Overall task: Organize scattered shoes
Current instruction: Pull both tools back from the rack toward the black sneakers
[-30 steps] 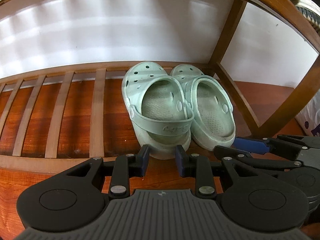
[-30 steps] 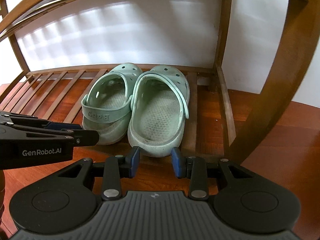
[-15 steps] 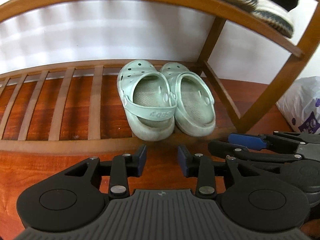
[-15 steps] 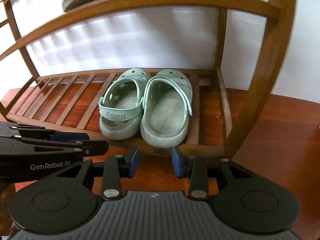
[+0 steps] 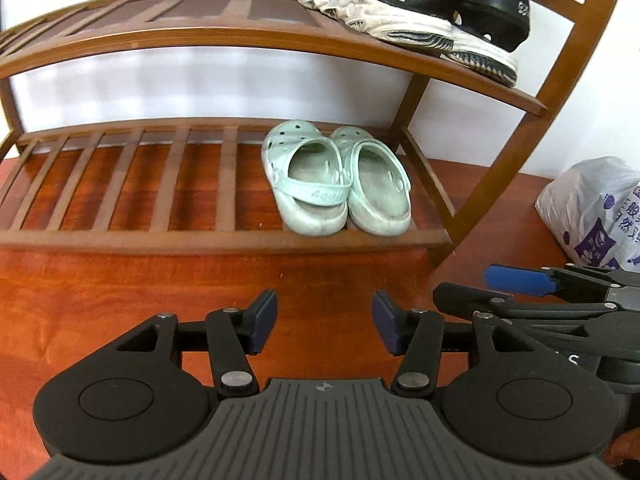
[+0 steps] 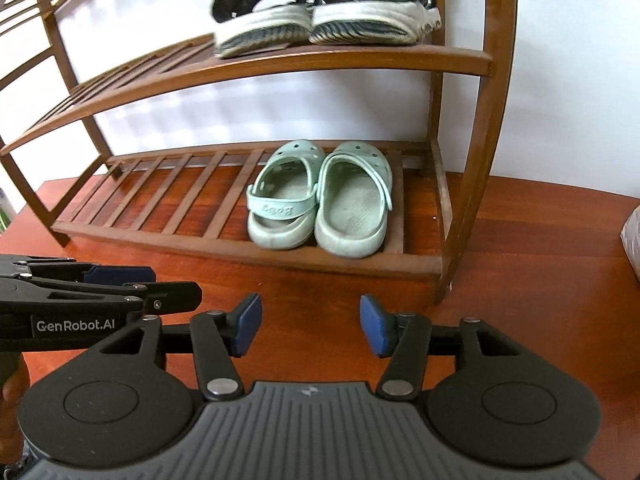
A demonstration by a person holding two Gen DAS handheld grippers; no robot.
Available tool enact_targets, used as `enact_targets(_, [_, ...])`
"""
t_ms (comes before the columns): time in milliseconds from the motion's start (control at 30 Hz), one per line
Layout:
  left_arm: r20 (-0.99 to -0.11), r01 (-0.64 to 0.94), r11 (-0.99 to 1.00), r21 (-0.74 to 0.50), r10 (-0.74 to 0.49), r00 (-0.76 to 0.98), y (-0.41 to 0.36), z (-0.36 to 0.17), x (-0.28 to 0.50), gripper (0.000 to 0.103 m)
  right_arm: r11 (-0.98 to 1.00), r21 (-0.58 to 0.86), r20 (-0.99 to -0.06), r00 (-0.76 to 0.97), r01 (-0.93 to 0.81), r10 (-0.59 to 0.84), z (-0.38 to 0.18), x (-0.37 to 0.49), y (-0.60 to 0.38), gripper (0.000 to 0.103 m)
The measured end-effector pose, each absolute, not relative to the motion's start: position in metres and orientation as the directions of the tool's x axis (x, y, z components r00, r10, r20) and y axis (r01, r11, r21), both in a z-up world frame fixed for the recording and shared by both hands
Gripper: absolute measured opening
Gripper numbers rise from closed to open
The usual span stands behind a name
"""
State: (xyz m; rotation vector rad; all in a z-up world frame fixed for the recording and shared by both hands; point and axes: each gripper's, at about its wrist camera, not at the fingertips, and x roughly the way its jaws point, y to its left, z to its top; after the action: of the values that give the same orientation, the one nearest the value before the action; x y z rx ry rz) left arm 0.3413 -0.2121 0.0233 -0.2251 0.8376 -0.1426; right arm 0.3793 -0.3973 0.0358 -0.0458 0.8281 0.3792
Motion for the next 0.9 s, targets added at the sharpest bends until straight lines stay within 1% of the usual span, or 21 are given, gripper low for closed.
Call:
enact_targets(100, [-0.722,0.022,0.967,-0.253,-0.204,0.661,-0.210,0.027,0.327,0.060,0.929,0.106,-0.725,0.611,-0.356,0.317,0.043,0.366,-0.396,0.069])
enact_targets(167, [-0.720,0.014,0.967,-0.256,-0.200,0.664,-0.207,0.030,0.316,0.061,0.926,0.106,-0.724,0.610,-0.361,0.321,0.047,0.357,-0.397,0.074])
enact_targets(333, [-0.722,-0.006,0.967,-0.255,-0.186,0.667,-0.204,0.033,0.294,0.066,0.921,0.099,-0.720,0.612,-0.376,0.327,0.057,0.334,-0.398,0.083])
enact_targets(600, [-0.725,-0.028,0.969,-0.244,-0.163,0.669,-0.205,0.038,0.262,0.074,0.919,0.098,-0.716,0.614,-0.382,0.331,0.062,0.311,-0.400,0.087])
enact_targets(667, [-0.726,-0.032,0.970,-0.241,-0.158,0.670,-0.205,0.039,0.257,0.075,0.919,0.094,-0.715,0.617,-0.382,0.329,0.064,0.305,-0.401,0.090])
enact_targets(700, [-0.726,-0.033,0.970,-0.239,-0.156,0.670,-0.205,0.039,0.255,0.076,0.920,0.092,-0.714,0.619,-0.382,0.328,0.064,0.303,-0.402,0.091])
enact_targets(767, [-0.726,-0.033,0.971,-0.236,-0.153,0.671,-0.206,0.040,0.249,0.076,0.920,0.087,-0.712,0.622,-0.382,0.326,0.066,0.297,-0.404,0.096])
enact_targets(900, [-0.724,-0.032,0.973,-0.230,-0.149,0.674,-0.208,0.042,0.237,0.077,0.918,0.077,-0.707,0.628,-0.388,0.325,0.069,0.286,-0.406,0.100])
